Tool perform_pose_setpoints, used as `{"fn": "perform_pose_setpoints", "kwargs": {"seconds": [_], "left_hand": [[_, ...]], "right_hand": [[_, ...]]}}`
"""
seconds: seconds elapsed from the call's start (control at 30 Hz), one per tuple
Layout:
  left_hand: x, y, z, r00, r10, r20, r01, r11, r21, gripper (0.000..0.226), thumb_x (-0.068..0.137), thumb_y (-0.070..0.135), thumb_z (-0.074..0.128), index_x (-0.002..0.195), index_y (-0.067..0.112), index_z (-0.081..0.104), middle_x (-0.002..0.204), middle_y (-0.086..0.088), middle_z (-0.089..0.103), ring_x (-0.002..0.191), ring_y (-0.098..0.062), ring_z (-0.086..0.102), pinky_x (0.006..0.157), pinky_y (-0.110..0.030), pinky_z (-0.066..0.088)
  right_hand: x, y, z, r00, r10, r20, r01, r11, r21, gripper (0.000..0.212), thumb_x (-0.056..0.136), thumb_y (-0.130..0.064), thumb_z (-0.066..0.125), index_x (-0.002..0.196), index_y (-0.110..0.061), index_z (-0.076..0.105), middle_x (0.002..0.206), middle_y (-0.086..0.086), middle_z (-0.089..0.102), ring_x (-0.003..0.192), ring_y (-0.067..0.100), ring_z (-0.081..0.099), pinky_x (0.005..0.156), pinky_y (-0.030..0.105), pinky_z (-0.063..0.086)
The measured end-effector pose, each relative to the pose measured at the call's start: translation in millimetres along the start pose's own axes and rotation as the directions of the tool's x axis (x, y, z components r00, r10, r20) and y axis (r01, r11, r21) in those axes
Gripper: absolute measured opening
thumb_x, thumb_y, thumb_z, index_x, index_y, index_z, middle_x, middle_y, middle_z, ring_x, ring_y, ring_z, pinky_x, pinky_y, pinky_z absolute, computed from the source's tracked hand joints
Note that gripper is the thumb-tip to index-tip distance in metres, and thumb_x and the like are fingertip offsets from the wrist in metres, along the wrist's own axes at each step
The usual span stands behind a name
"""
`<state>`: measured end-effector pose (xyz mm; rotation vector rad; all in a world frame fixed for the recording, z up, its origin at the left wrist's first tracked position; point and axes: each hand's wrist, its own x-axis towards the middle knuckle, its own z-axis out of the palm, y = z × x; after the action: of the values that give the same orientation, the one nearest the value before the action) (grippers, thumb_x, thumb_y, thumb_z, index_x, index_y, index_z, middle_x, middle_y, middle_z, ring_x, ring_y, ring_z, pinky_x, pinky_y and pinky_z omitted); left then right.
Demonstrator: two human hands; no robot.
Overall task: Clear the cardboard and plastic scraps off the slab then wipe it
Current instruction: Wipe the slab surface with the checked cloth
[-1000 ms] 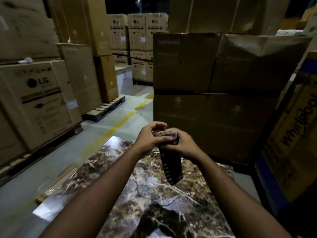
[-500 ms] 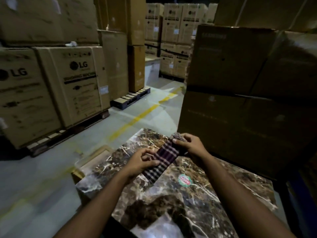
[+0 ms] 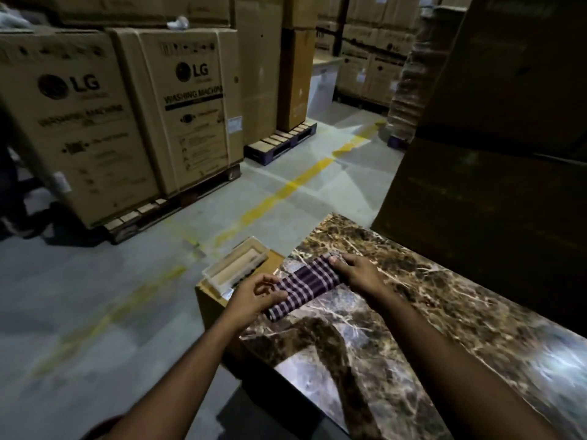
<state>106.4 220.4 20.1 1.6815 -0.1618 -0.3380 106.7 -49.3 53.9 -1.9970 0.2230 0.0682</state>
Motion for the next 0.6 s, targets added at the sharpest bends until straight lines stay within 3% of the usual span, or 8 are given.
{"fn": "perform_pose_setpoints", "kwargs": {"seconds": [0.07,0.13,0.2,0.3,0.4,0.53,0.6], "left_hand": [[10.4,-13.4,-14.9,0.998,-0.058,0.003,0.058,0.998,-0.013,0.034,0.074,0.015,0.088,0.101,0.017,0.069,0.106,-0.001,0.074,0.099,-0.01,0.069,0.089,-0.028,0.056],[23.4,-26.2,-25.4,0.995,-0.083,-0.049,0.081,0.996,-0.036,0.033,0.075,0.007,0.086,0.102,0.012,0.069,0.106,-0.004,0.073,0.1,-0.016,0.07,0.088,-0.029,0.057],[36.1,-32.9,-33.2,0.984,-0.112,-0.135,0.107,0.993,-0.042,0.031,0.077,0.005,0.085,0.103,0.009,0.069,0.105,-0.004,0.072,0.095,-0.014,0.069,0.081,-0.023,0.057],[60.4,-38.0,-45.3,0.931,-0.198,-0.307,0.175,0.979,-0.102,0.02,0.081,0.002,0.08,0.096,0.008,0.068,0.093,-0.003,0.069,0.082,-0.013,0.067,0.064,-0.016,0.053],[91.4,-49.8,-62.8,0.879,-0.248,-0.406,0.22,0.969,-0.115,0.016,0.08,0.006,0.083,0.088,0.014,0.071,0.087,-0.004,0.07,0.082,-0.022,0.066,0.064,-0.028,0.053],[126.7,-63.7,-87.2,0.816,-0.334,-0.472,0.294,0.943,-0.158,0.016,0.082,0.006,0.08,0.092,0.015,0.072,0.094,-0.006,0.072,0.09,-0.028,0.071,0.073,-0.04,0.061],[144.8,-71.9,-99.1,0.804,-0.345,-0.484,0.301,0.939,-0.168,0.016,0.085,0.002,0.075,0.094,0.015,0.072,0.098,-0.009,0.072,0.093,-0.031,0.071,0.078,-0.042,0.061]], "right_hand": [[20.0,1.2,5.9,1.0,0.02,0.002,-0.02,1.0,0.003,0.052,0.085,-0.059,0.067,0.096,-0.009,0.074,0.09,0.012,0.075,0.084,0.033,0.071,0.075,0.048,0.057],[46.9,5.7,13.6,0.998,0.026,0.053,-0.026,1.0,0.003,0.056,0.079,-0.06,0.07,0.094,-0.007,0.074,0.082,0.008,0.074,0.071,0.025,0.068,0.064,0.043,0.054],[78.1,10.1,25.4,0.992,0.033,0.118,-0.032,0.999,-0.018,0.061,0.074,-0.062,0.073,0.092,-0.003,0.072,0.071,0.007,0.066,0.06,0.018,0.059,0.052,0.033,0.045],[125.2,13.0,43.9,0.974,0.063,0.217,-0.057,0.998,-0.037,0.04,0.092,-0.034,0.072,0.091,0.006,0.067,0.065,0.011,0.058,0.054,0.018,0.055,0.05,0.028,0.045],[174.9,12.8,62.9,0.955,0.082,0.284,-0.06,0.995,-0.083,0.036,0.095,-0.023,0.07,0.084,0.01,0.063,0.063,0.012,0.056,0.052,0.018,0.057,0.051,0.028,0.049],[232.4,14.5,91.7,0.922,0.154,0.354,-0.108,0.983,-0.147,0.023,0.088,-0.025,0.073,0.07,-0.011,0.069,0.059,0.005,0.06,0.055,0.021,0.059,0.057,0.033,0.048],[257.6,14.7,106.3,0.916,0.187,0.354,-0.136,0.977,-0.164,0.019,0.089,-0.019,0.07,0.071,-0.011,0.068,0.062,0.006,0.062,0.056,0.023,0.062,0.058,0.032,0.052]]}}
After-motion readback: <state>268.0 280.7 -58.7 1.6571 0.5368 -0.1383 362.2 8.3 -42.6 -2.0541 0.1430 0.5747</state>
